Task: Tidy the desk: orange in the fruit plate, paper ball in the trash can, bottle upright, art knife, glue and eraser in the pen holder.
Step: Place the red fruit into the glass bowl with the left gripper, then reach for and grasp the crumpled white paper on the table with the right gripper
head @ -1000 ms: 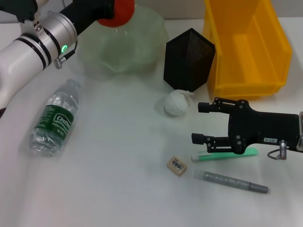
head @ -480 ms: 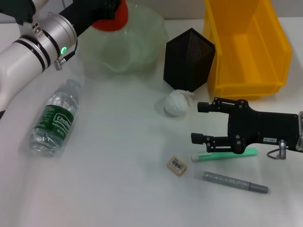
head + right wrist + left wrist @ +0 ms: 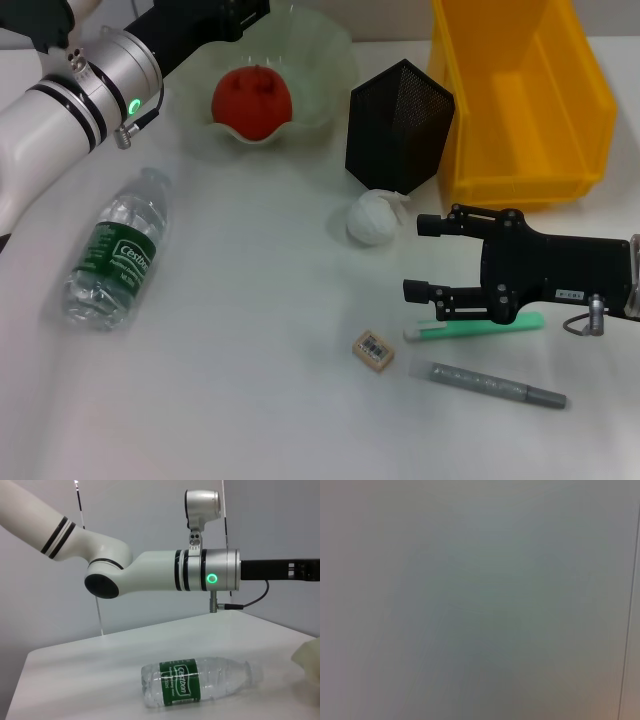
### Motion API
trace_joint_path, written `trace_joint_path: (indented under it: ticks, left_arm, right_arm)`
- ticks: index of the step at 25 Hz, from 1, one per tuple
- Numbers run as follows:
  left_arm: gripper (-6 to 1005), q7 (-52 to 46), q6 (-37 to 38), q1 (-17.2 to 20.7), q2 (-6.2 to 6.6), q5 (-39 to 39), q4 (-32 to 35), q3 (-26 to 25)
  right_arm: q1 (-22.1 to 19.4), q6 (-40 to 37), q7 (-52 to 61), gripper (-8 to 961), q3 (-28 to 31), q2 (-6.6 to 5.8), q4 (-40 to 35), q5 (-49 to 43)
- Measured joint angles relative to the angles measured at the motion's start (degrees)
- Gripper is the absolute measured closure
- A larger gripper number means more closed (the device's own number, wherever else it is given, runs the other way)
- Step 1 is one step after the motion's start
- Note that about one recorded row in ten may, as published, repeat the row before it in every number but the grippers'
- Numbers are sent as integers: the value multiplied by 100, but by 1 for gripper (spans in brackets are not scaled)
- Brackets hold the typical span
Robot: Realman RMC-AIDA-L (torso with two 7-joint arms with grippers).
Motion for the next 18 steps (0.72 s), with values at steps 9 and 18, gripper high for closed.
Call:
trace_joint_path:
  ticks: [9, 18]
  left_arm:
    - [165, -57, 22, 13, 0, 4, 0, 0]
    - [165, -942, 1181, 642, 41, 264, 370, 266]
  right_arm:
    - [0, 0, 0, 146, 3, 0, 0, 0]
    - [-10, 0, 0, 146, 17, 0, -1, 0]
